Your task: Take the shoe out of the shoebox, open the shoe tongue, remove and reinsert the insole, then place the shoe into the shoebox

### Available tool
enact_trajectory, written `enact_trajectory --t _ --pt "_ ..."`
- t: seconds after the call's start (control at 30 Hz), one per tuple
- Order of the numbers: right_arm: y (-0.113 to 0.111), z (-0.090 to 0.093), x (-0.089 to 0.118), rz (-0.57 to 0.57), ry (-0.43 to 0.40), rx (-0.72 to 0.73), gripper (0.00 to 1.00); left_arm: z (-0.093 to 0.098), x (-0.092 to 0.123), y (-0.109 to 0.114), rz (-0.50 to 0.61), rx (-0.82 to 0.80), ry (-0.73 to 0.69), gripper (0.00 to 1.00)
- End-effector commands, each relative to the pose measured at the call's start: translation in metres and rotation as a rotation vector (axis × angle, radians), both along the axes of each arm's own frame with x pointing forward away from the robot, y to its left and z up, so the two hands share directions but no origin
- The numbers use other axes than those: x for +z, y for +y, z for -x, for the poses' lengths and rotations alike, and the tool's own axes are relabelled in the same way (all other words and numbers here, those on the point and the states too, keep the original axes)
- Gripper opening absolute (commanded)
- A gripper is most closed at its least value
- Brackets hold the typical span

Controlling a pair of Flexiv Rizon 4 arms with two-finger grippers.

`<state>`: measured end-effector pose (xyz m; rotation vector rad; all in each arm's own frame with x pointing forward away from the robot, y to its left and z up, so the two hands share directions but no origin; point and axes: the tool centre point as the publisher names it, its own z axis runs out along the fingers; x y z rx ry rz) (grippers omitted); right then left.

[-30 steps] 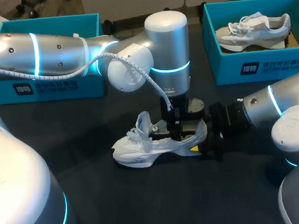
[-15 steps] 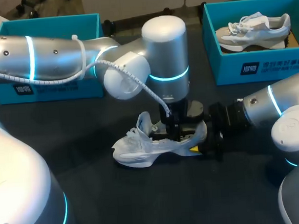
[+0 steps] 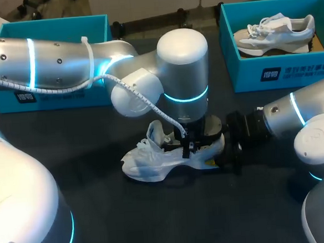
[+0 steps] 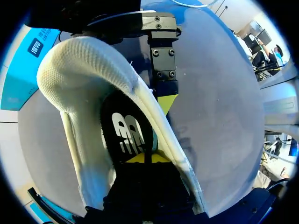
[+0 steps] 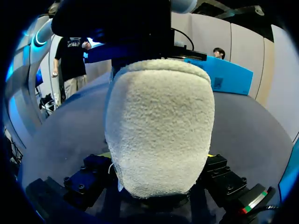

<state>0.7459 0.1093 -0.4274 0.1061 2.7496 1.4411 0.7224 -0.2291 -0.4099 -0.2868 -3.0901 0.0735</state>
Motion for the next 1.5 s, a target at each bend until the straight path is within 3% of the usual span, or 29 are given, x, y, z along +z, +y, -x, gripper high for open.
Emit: enact_trajectory --t 0.03,0.53,1.17,1.5 --pt "0.003 -0.001 -0.005 0.004 -0.001 -0.002 0.00 0.001 -0.038 0.004 0.004 0.005 0.005 0.00" --pt "0.003 -0.001 -0.005 0.004 -0.001 -0.002 0.00 -0.009 0.015 0.019 0.017 0.035 0.056 0.00" --pt "0.003 -0.001 -0.005 0.004 -0.001 -0.002 0.00 -0.006 0.057 0.021 0.109 0.040 0.216 0.00" --pt "0.003 -0.001 -0.005 0.004 -0.001 -0.002 0.00 0.000 0.074 0.025 0.157 0.056 0.197 0.00"
